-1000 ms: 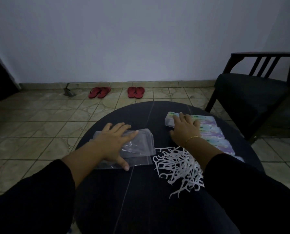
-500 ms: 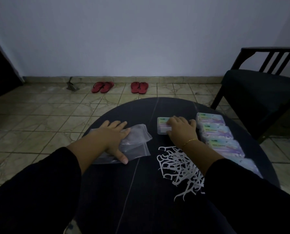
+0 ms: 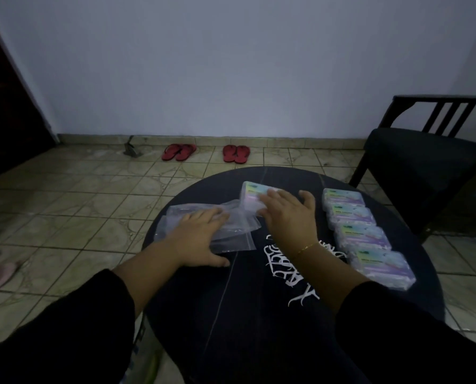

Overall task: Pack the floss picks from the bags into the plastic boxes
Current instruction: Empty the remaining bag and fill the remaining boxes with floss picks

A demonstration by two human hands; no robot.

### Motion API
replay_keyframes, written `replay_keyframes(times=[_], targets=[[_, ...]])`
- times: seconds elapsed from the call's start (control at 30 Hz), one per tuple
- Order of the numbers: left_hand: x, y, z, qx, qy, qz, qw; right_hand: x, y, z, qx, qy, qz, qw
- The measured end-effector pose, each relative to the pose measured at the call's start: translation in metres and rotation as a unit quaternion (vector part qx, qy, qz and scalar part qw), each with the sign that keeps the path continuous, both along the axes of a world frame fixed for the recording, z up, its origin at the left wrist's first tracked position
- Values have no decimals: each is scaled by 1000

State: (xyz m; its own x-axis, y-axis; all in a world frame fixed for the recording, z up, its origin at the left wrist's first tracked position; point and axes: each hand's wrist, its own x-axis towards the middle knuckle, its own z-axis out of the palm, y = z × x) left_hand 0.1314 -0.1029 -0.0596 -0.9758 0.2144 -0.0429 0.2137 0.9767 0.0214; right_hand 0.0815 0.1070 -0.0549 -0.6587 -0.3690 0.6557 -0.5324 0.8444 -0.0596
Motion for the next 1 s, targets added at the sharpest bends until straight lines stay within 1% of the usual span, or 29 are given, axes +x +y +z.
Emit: replay_keyframes(times=[0.07,0.17,0.23,0.33,0.37,0.47,0.53,0.7,0.8,0.87,0.93,0.97,1.0], targets=[[12,4,-10,68,8,26,997,18,-8,-6,16,8,28,999],[31,7,-25,194,15,79,978,41,-17,-21,37,-30,51,998],[43,8,-34,244,35,102,964,55,-19,-33,61,-53,57,995],[58,9,-42,316,58,126,939,70,-21,-46,89,-57,85,991],[61,10,-44,324,65,127,935,74,-21,-47,96,-59,94,989],[67,14,-52,271,117,152,943,77,-22,-46,120,-50,108,986],[70,17,-53,267,148,164,938,75,-24,-45,147,-45,110,982],[74,23,-45,279,134,184,933,71,-28,-38,238,-56,132,961],[75,23,-42,267,118,187,938,69,-29,-29,288,-61,137,946],[75,23,-42,266,115,187,939,66,-30,-21,273,-47,151,949],[76,23,-41,277,114,194,934,58,-29,-11,240,-58,146,958],[76,23,-41,283,113,195,932,53,-29,-9,210,-59,139,966],[76,23,-42,290,111,198,929,49,-30,-6,163,-39,125,978]])
